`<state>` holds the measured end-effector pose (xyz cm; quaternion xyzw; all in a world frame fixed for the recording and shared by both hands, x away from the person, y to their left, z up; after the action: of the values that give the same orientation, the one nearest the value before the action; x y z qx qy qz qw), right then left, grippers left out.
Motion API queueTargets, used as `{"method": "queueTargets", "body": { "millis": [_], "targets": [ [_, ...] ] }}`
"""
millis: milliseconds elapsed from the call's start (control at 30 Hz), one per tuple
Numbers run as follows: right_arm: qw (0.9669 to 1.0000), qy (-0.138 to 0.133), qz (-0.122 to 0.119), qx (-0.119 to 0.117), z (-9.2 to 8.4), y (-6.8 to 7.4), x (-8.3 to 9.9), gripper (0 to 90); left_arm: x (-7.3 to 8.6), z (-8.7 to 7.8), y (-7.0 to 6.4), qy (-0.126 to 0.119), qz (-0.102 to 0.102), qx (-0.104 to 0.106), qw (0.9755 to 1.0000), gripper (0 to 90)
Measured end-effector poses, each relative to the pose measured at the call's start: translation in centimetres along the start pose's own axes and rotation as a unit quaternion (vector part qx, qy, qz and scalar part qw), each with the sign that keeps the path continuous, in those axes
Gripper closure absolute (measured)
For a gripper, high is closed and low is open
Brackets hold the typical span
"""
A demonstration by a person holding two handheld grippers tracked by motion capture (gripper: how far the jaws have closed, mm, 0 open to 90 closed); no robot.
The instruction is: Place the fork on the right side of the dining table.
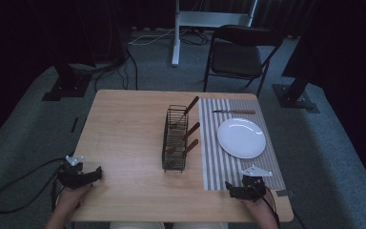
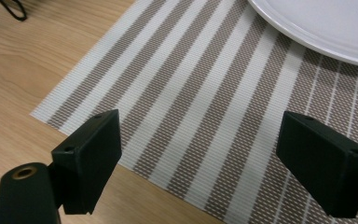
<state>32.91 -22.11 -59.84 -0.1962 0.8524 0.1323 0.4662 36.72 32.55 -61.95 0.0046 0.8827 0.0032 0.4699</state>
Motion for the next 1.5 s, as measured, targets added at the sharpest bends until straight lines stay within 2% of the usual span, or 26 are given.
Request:
{"method": "queueTargets", "body": {
  "millis": [267,400,767,867,1367,1400,1500],
  "targets": [
    [0.9998,-0.001,-0.002,-0.018,0.0,1.0,-0.7,13.6,0.0,0.0,0.0,0.0,0.0,0.0,1.0,0.2],
    [0.9995,-0.014,0.001,-0.03,-0.2,1.3,-1.7,14.7,0.0,0.0,0.0,0.0,0.0,0.0,1.0,0.3],
    [0.9989,-0.026,-0.007,-0.04,-0.2,2.2,-3.4,17.9,0.0,0.0,0.0,0.0,0.0,0.0,1.0,0.2],
    [0.9984,-0.038,-0.011,-0.042,-0.3,2.3,-4.5,18.5,0.0,0.0,0.0,0.0,0.0,0.0,1.0,0.2],
    [0.9963,-0.058,-0.024,-0.058,-0.3,3.1,-8.1,19.0,0.0,0.0,0.0,0.001,0.002,0.001,1.0,0.2],
    [0.996,-0.06,-0.024,-0.062,-0.3,3.2,-8.5,21.8,0.0,0.0,0.0,0.001,0.002,0.001,1.0,0.2],
    [0.9959,-0.064,-0.027,-0.059,-0.2,3.1,-9.0,21.9,0.0,0.0,0.0,0.001,0.002,0.001,1.0,0.2]
  ]
}}
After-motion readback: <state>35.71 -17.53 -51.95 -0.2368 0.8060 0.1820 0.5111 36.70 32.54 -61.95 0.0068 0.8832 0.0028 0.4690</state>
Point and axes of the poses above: each handheld gripper's, and its own axes: z roughly forward along the jaws, x roughly out of its underside, y roughly to its left, the point moved 10 cm from there along z, roughly forward along the jaws, and after that the axes turned 13 degrees about -y, right-handed, at the moved point
